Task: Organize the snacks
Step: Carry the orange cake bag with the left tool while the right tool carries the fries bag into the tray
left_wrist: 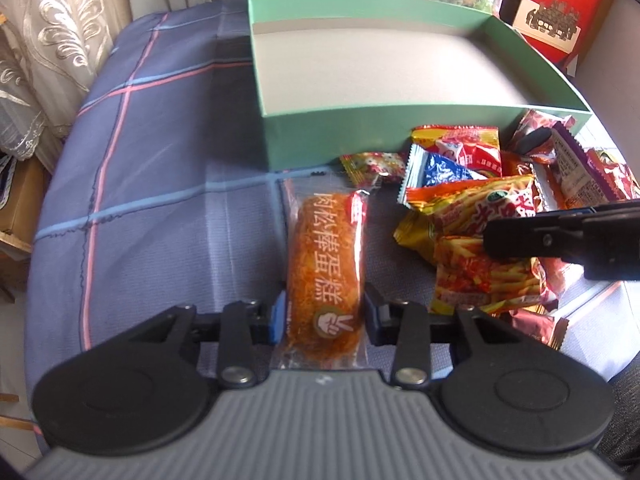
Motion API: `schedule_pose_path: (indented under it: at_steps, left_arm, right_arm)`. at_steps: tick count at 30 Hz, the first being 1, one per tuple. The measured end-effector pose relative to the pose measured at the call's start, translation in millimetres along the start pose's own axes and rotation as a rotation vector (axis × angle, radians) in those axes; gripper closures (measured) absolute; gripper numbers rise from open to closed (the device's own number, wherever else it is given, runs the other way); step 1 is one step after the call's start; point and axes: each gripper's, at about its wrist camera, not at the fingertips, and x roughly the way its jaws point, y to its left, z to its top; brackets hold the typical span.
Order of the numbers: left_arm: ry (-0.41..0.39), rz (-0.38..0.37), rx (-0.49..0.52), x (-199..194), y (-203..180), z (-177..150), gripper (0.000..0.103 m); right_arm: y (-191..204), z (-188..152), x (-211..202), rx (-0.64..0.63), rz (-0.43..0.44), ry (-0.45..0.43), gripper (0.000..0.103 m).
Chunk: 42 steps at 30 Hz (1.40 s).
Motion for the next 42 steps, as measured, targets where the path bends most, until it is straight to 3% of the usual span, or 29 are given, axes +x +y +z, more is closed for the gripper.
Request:
schedule_pose_path:
  at_steps: [9,17,23,33,40,42]
  left_arm:
    - [-0.094,-0.009,-0.013,-39.1,4.5,17.6,0.066]
    - [-0.124,-0.012,-0.039,-52.6,8.6,31.8,0.066]
    - [-0.2,0.016,-0.004,-53.7,4.7,81.5,0.066]
    - [-0.2,0.065,0.032,21.9,-2.6,196.8,0.066]
    - [-0.148,0.112,0.03,77.4,4.2,230.8,0.066]
    - [-0.16,0.131,0.03,82.4,3.7,233.8,0.059]
  right_arm:
    - [-3.1,16.6,-29.4,-0.02,0.025,-0.059,0.079]
    - [-13.7,31.6,-45.7,0.01,0.042,-0.089,0.079]
    - [-16.0,78.3,-57.6,-0.017,0.033,-0.178,0.079]
    - [-32.2,183.4,2.2,0.002,-0.004,-0.209,0.079]
    - [-43.5,234.6,69.4,0.043,0.018,-0.17,0.079]
    - [-44.7,241.5,82.9,0.038,0.03,-0.163,0.075]
